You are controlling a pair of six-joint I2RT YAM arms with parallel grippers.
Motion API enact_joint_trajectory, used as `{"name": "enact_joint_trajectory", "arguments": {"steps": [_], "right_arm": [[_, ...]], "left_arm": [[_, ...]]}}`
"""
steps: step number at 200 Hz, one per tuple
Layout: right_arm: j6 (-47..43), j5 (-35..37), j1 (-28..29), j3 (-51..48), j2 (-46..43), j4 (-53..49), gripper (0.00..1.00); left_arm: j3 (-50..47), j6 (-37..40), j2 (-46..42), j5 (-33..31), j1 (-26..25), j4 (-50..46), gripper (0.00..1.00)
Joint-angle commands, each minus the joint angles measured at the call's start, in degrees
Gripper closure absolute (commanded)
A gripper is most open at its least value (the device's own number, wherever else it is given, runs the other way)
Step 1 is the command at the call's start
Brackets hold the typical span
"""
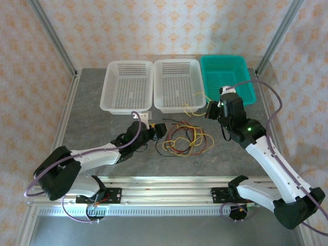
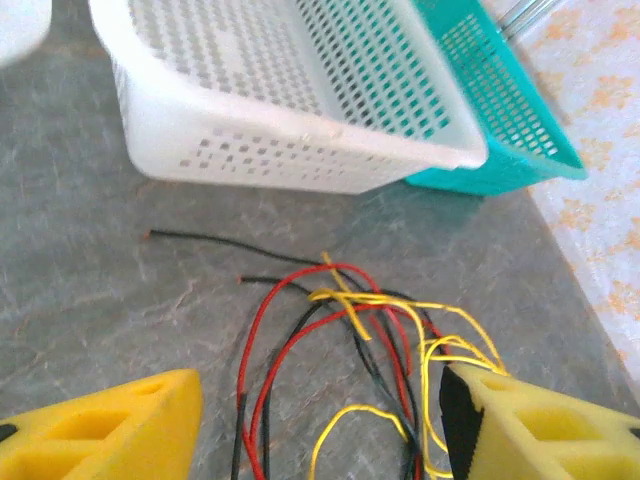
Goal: Untangle the cables
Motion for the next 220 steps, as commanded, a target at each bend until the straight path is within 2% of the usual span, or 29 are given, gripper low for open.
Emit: {"name": "enact_joint_trajectory", "arguments": {"steps": [1, 38, 53, 73, 98, 124, 151, 182, 220], "right_arm": [[4.71, -0.35, -0.22, -1.96, -1.88, 5.07, 1.0], [9.4, 0.99, -0.38, -5.35, -1.0, 11.91, 1.0], [10.65, 1.19, -1.21, -5.77, 0.28, 14.84, 1.0], [11.27, 0.98, -1.67, -5.78, 2.6, 18.91, 1.0], [10.94, 1.6, -1.84, -4.12, 7.17, 22.31, 1.0], [12.88, 7.37, -3.24, -0.69, 12.08, 21.12, 1.0], [13.38, 6.24, -9.11, 2.34, 16.55, 20.74, 1.0], [13.56, 1.2, -18.05, 6.49, 21.86, 20.75, 1.0], [13.31, -1.19, -24.21, 12.78, 30.04, 20.29, 1.0]], "left_arm": [[-0.51, 2.9, -2.93, -1.42, 0.17, -1.36, 0.33], [2.13, 3.62, -6.11, -3.57, 0.69, -3.49, 0.27], [3.94, 5.61, -6.72, -4.48, 0.95, -4.88, 0.18], [5.77, 6.43, -6.88, -6.02, 1.8, -5.74, 0.01], [8.7, 6.25, -5.94, -7.95, 3.6, -6.8, 0.01], [12.69, 7.3, -3.26, -8.43, 4.55, -7.88, 0.01], [17.6, 9.0, 1.05, -7.99, 4.57, -8.34, 0.01], [25.9, 10.66, 8.78, -5.22, 4.4, -9.88, 0.01], [36.1, 12.05, 18.74, -3.21, 2.58, -10.06, 0.01]]}}
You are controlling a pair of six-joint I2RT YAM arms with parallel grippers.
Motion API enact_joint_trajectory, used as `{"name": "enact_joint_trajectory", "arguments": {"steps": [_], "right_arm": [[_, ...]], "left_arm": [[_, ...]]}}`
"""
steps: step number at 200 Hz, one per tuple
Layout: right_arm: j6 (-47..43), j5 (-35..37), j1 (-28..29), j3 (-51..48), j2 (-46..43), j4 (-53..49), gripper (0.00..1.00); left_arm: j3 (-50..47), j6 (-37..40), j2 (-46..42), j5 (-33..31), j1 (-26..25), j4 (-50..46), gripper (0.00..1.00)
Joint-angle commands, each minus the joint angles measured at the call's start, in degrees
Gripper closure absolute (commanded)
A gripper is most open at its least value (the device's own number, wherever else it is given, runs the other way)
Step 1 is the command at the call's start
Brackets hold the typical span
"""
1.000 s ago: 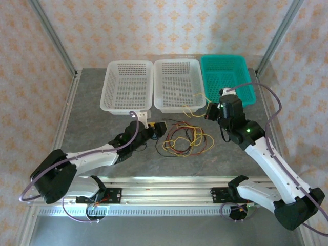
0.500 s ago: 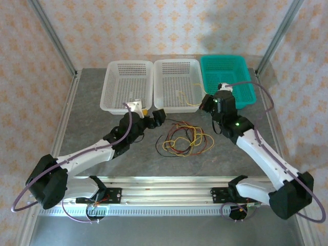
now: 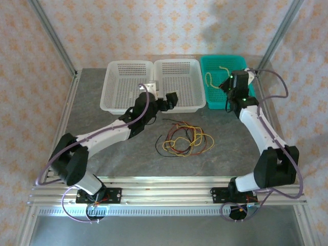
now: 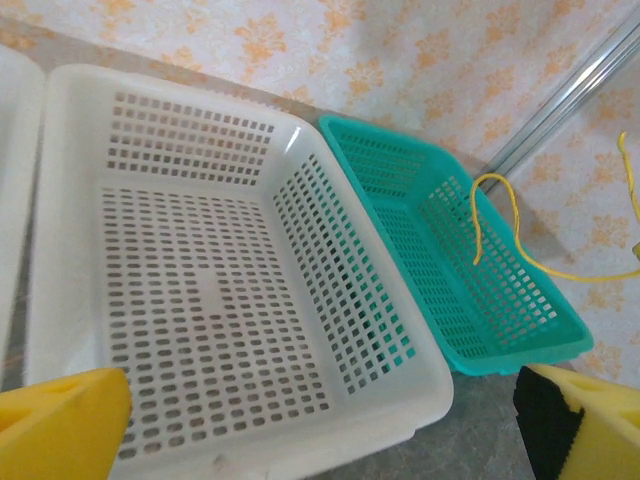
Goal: Untangle the cables
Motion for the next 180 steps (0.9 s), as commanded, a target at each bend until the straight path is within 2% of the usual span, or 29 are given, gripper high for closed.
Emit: {"name": "enact_joint_trajectory", "arguments": {"steps": [1, 74, 109, 132, 173, 180], "right_arm": [[0.47, -2.04, -2.42, 4.49, 4.39, 0.43, 1.0], [1.24, -2.23, -7.46, 17.63, 22.25, -4.53, 1.0], [0.03, -3.91, -8.18, 24.31, 30.33, -8.52, 1.0], [-0.36, -5.17, -8.48, 25.76, 32.17, -9.48, 0.85], [-1.97, -6.3, -8.71, 25.65, 30.53, -8.79, 0.47], [-2.32, -6.54, -8.71, 25.5, 30.03, -8.69, 0.37]], "left_arm": [[6.16, 2.39, 4.79, 2.3, -1.59, -1.23, 0.01], [25.61, 2.65, 22.65, 3.0, -5.72, -5.2, 0.01], [31.64, 2.89, 27.97, 2.55, -7.14, -7.48, 0.01], [32.51, 2.58, 28.72, 3.13, -7.49, -7.68, 0.01], [31.2, 2.52, 26.72, 4.31, -7.98, -6.65, 0.01], [30.91, 2.65, 26.26, 4.23, -8.03, -6.83, 0.01]]}}
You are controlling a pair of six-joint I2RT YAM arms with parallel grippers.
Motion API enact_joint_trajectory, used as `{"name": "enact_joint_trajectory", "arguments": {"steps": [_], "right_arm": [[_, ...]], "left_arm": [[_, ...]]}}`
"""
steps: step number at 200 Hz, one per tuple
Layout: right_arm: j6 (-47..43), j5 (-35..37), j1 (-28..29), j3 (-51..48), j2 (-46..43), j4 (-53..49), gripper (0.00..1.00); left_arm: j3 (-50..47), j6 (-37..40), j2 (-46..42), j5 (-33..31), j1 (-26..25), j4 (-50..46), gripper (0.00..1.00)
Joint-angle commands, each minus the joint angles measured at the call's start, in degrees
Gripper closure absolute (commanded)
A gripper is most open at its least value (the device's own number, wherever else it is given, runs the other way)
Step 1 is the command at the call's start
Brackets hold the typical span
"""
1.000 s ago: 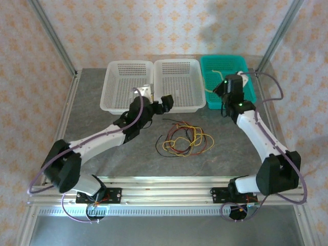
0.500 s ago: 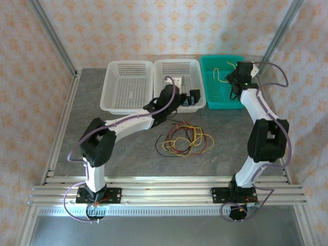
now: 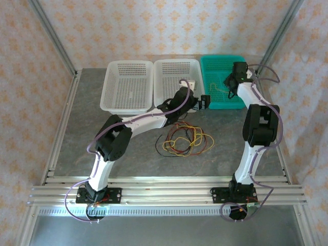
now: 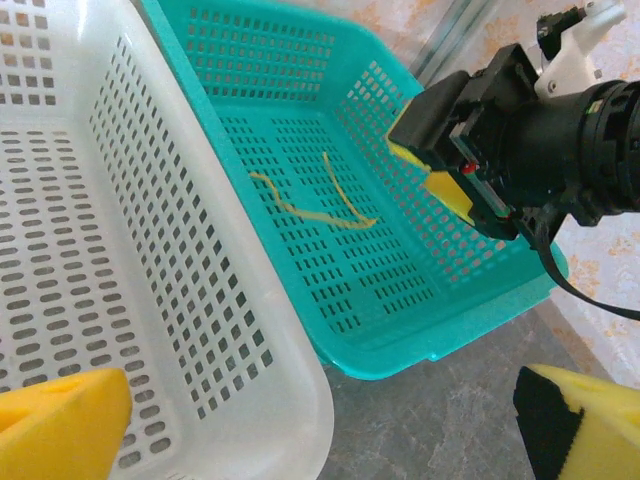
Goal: Untangle the cables
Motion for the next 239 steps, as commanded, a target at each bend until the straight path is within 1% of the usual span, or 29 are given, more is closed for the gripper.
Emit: {"name": "enact_joint_trajectory", "arguments": {"steps": [1, 13, 21, 32, 41, 77, 110, 146, 179, 193, 197, 215, 239], "right_arm": [[-1.37, -0.66, -0.44, 1.95, -2.48, -0.72, 0.36], [-1.94, -0.96, -0.44, 1.28, -3.75, -0.31, 0.2], [-2.31, -1.0, -0.44, 0.7, -4.83, 0.11, 0.12], [-2.9, -1.5, -0.44, -1.12, -6.94, 1.35, 0.04], [-3.34, -1.94, -0.44, -3.3, -9.1, 2.77, 0.0], [-3.32, -4.47, -0.14, -15.05, -20.02, 9.91, 0.0], [-5.59, -5.1, 1.75, -22.35, -28.75, 10.43, 0.0], [-4.37, -7.45, 3.24, -30.62, -38.15, 10.7, 0.0], [-4.19, -7.13, 5.44, -36.22, -45.4, 5.09, 0.02], [-4.12, -7.64, 6.26, -39.08, -47.76, 3.54, 0.04], [-4.03, -7.81, 6.52, -39.98, -49.86, 3.11, 0.04], [-3.79, -8.04, 8.06, -43.31, -53.82, 0.89, 0.06], [-2.28, -7.55, 9.79, -46.53, -56.75, -2.84, 0.11]], "left_arm": [[0.62, 1.21, -2.72, 1.01, -0.49, 0.04, 0.01], [-0.51, 1.17, -3.84, 0.83, -0.5, 0.03, 0.01], [-1.53, 0.78, -4.91, 0.62, -0.47, 0.03, 0.01], [-3.24, -0.14, -6.51, 0.48, -0.63, -0.3, 0.0], [-5.35, -0.96, -8.18, 0.42, -0.7, 0.04, 0.0], [-16.33, -2.39, -17.15, -0.79, -1.75, 3.66, 0.01], [-24.6, -2.06, -23.22, -2.27, -2.54, 3.42, 0.0], [-32.58, -2.34, -28.49, -3.03, -3.12, 3.37, 0.01], [-39.17, -3.81, -32.46, -2.95, -3.46, 3.9, 0.01], [-41.57, -4.94, -33.89, -3.03, -3.76, 4.16, 0.01], [-42.35, -5.23, -34.25, -3.03, -3.8, 4.45, 0.01], [-45.53, -6.52, -35.83, -2.65, -4.23, 5.86, 0.01], [-49.06, -6.79, -37.1, -2.21, -4.85, 7.21, 0.01]]}}
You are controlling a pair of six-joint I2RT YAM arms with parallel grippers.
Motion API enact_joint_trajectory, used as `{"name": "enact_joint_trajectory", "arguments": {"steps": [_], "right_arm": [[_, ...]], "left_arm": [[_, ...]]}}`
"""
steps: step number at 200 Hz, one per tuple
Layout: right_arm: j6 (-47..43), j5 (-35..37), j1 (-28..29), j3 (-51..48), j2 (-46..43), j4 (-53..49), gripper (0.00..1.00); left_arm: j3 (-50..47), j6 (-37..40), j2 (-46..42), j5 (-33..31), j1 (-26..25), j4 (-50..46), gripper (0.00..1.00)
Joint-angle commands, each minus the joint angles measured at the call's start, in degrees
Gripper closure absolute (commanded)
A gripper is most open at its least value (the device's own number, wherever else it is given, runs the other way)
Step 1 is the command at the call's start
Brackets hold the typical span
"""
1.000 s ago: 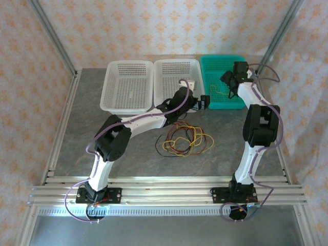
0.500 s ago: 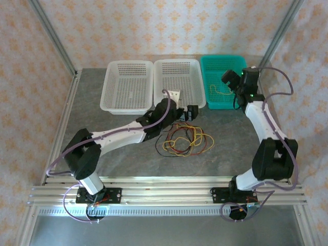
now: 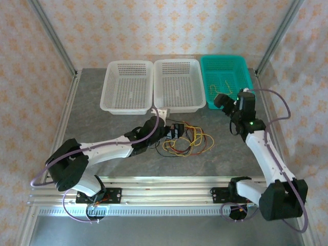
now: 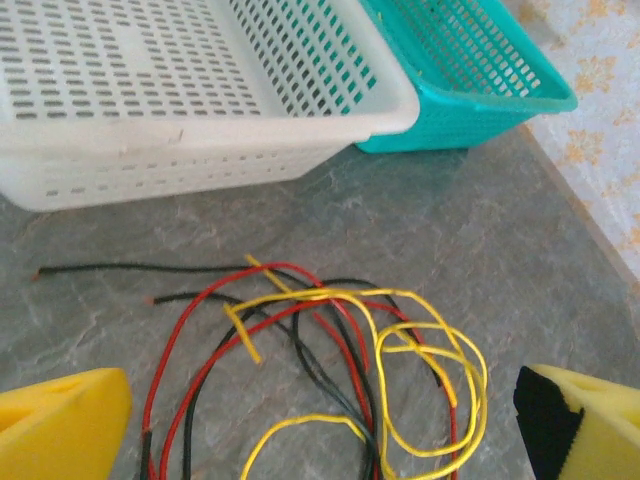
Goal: Untangle the cables
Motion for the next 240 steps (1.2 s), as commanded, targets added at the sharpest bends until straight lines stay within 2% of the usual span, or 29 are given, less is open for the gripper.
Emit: {"name": "enact_joint_trajectory", "arguments": {"steps": [1, 35, 62, 92, 109, 167, 240], "right_arm": [[1.44, 0.07, 1.47, -2.62, -2.66, -5.61, 0.11], [2.77, -0.79, 5.57, -6.1, -3.6, -10.04, 0.16], [5.25, -0.85, 9.0, -9.09, -3.84, -12.9, 0.25], [8.77, 4.13, 10.55, -12.2, -5.4, -16.45, 0.35], [9.73, 6.39, 10.55, -13.8, -5.49, -16.21, 0.41], [7.78, 3.74, 10.55, -16.91, 1.19, -8.92, 0.55], [3.59, 3.4, 10.6, -16.22, 10.23, -5.42, 0.58]], "left_arm": [[-2.97, -1.56, -2.0, -0.17, -0.72, 3.07, 0.01], [-5.73, -4.01, -2.5, 0.78, -1.8, 3.56, 0.02], [-6.03, -4.23, -1.77, 0.92, -4.02, 3.7, 0.03], [-5.6, -4.0, -0.35, -0.52, -7.51, 4.42, 0.03], [-5.02, -3.47, 0.74, -0.67, -9.14, 5.87, 0.03], [-0.39, 0.46, 5.9, -0.2, -13.08, 7.57, 0.03], [1.0, 0.2, 8.17, -1.35, -13.13, 8.45, 0.03]]}}
